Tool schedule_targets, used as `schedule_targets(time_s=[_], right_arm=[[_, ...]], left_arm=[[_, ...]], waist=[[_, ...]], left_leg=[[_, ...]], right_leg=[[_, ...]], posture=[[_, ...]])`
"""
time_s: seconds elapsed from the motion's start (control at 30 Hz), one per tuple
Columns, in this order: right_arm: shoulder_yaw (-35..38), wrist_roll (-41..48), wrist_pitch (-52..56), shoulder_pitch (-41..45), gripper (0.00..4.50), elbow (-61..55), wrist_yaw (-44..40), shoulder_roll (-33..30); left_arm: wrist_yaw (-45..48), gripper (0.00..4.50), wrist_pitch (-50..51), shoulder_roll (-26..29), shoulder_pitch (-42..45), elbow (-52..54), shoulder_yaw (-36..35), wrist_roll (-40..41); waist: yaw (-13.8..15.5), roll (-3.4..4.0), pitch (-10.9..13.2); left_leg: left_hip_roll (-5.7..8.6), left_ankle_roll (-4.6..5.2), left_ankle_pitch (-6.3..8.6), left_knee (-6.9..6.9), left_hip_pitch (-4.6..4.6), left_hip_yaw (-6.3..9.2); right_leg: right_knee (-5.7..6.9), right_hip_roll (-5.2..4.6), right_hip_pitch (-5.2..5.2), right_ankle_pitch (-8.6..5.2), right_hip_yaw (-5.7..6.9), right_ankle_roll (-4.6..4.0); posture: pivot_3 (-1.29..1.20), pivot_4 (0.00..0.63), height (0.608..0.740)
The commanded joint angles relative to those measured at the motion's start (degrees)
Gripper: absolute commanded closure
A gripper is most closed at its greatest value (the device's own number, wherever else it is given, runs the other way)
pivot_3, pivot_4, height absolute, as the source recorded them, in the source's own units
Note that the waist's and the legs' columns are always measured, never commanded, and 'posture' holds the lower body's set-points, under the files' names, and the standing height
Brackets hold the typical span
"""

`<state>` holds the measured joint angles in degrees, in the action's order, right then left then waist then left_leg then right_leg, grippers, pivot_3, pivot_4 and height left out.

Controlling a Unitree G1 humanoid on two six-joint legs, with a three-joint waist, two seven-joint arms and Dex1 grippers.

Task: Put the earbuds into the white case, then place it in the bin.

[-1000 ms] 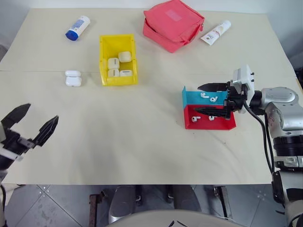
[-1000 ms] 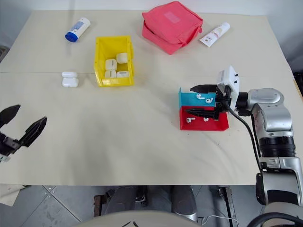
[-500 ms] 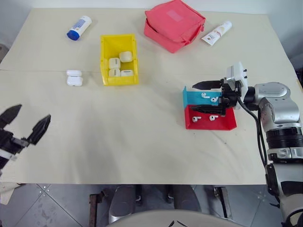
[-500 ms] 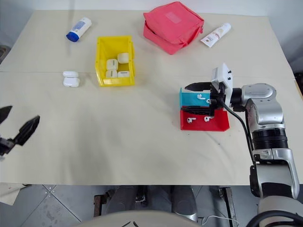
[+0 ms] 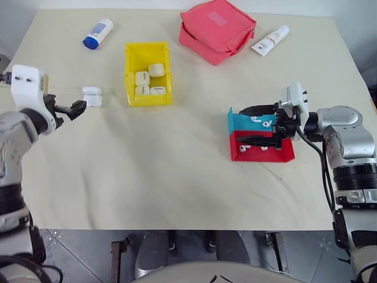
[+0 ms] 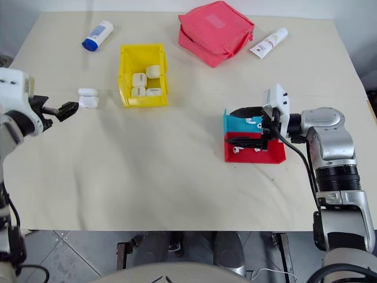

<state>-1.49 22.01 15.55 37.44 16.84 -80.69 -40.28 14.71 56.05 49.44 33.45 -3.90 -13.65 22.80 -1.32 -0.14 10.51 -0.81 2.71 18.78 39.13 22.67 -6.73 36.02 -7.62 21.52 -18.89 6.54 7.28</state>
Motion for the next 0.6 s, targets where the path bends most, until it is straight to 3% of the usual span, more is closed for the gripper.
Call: schedule_targets(time_s=[0.03, 0.23, 0.6], right_arm=[[1.39, 0.84, 0.05, 0.12, 0.0, -1.64, -0.48, -1.02], [1.16, 0.67, 0.06, 0.45, 0.0, -1.3, -0.69, -1.04], [1.18, 0.41, 0.23, -0.18, 0.0, -1.26, -1.01, -1.98]], left_arm=[[-0.57, 0.03, 0.92, -0.64, 7.34, -7.11, 3.71, -4.2], [-0.89, 0.03, -2.42, -5.85, 17.41, -21.25, 7.44, -9.09], [-2.5, 0.03, -2.24, -10.38, 24.2, -32.03, 6.84, -12.76]], waist=[[0.06, -0.01, 0.01], [0.06, -0.02, 0.01], [-0.03, -0.04, 0.02]], left_leg=[[0.0, 0.0, 0.0, 0.0, 0.02, 0.01], [0.0, -0.01, -0.01, 0.01, 0.04, 0.0], [0.0, -0.01, -0.01, 0.05, 0.08, 0.02]], right_leg=[[-0.02, 0.02, 0.01, 0.0, 0.03, 0.0], [-0.01, 0.04, 0.03, 0.0, 0.05, 0.0], [0.01, 0.03, 0.06, 0.0, 0.1, 0.01]], posture=[[0.0, 0.15, 0.74], [0.0, 0.15, 0.74], [0.0, 0.15, 0.74]])
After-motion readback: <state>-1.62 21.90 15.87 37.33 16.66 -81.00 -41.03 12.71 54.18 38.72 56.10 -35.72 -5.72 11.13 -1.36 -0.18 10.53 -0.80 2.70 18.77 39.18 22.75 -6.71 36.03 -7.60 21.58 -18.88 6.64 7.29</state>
